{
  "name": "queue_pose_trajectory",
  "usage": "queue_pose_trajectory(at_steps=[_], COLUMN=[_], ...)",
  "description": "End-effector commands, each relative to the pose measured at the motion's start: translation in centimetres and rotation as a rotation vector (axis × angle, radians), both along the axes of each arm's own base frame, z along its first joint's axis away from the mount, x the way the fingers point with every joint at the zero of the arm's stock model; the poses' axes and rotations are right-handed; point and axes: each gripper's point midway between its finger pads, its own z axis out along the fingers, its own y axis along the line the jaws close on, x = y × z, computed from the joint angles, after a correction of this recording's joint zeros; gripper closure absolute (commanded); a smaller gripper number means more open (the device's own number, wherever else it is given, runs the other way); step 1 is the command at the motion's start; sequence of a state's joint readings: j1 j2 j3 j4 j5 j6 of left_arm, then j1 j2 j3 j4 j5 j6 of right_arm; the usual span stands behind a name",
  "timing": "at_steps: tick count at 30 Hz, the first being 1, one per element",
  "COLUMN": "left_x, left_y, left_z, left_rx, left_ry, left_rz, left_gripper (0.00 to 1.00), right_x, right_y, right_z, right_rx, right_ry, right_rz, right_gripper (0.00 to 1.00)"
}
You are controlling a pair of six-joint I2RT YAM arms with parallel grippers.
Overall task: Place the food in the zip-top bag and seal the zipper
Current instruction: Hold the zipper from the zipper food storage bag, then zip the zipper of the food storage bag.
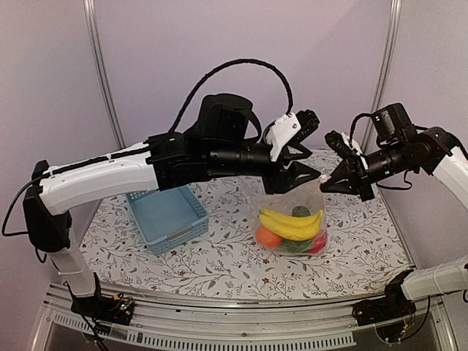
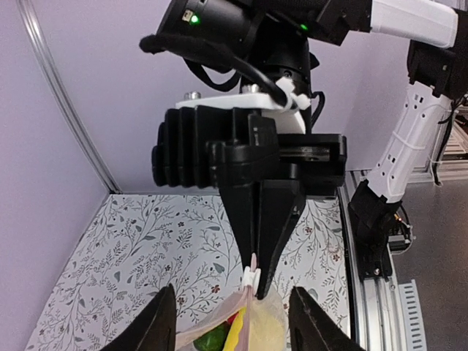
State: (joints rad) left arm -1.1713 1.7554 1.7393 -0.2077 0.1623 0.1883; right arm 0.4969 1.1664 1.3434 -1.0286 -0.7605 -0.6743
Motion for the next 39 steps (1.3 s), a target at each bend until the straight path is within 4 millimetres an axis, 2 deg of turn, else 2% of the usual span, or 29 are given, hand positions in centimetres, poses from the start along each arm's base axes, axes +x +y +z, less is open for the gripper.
queue_pose_trajectory(at_steps=[1, 7, 23, 25, 33, 36, 39], left_x=[-0.5, -0.4, 0.4, 0.5, 0.9, 1.1, 1.4], left_y=[-1.5, -2.3, -3.5, -3.6, -3.1, -2.6, -1.8], left_z=[-0.8, -2.1, -4.4, -4.5, -4.6, -5.2, -5.7], left_rx=[0.011, 0.028, 0.091, 0.092, 0.099, 0.120, 0.136], left_ry=[0.031, 0.073, 0.112, 0.116, 0.133, 0.145, 0.164], left_rz=[-0.112, -0.119, -0.114, -0.114, -0.100, -0.091, -0.074], left_gripper=[0.50, 0.61, 0.69, 0.73, 0.91, 0.95, 0.96], right_x=[-1.1, -1.4, -1.5, -1.6, -1.6, -1.8, -1.1], right_y=[-0.2, -0.2, -0.2, -0.2, -0.2, -0.2, -0.4], right_z=[1.3, 1.0, 1.1, 1.1, 1.2, 2.0, 2.3], right_rx=[0.016, 0.013, 0.018, 0.017, 0.025, 0.042, 0.032], right_ry=[-0.036, -0.021, -0.020, -0.021, -0.026, -0.033, -0.064], right_rz=[0.025, 0.031, 0.029, 0.030, 0.028, 0.031, 0.006], right_gripper=[1.00, 1.00, 1.00, 1.00, 1.00, 1.00, 1.00])
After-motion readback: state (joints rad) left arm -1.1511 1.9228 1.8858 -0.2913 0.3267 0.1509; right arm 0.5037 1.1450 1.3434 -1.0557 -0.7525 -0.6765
